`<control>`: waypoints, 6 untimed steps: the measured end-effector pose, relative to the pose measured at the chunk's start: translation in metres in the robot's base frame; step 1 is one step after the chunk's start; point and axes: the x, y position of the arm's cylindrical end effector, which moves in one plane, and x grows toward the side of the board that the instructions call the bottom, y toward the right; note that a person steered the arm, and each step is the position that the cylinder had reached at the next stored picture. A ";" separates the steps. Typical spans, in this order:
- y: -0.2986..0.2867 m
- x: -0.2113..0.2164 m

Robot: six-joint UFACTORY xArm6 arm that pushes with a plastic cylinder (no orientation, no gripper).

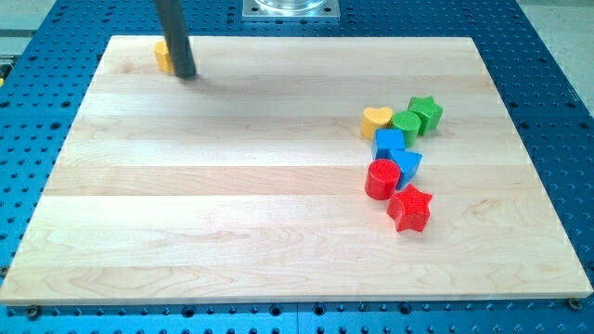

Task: Adjust the yellow hexagon at the top left corner of the board

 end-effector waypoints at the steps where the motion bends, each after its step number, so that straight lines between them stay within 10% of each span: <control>1: 0.041 -0.017; 4: -0.043 -0.051; 6: 0.071 -0.033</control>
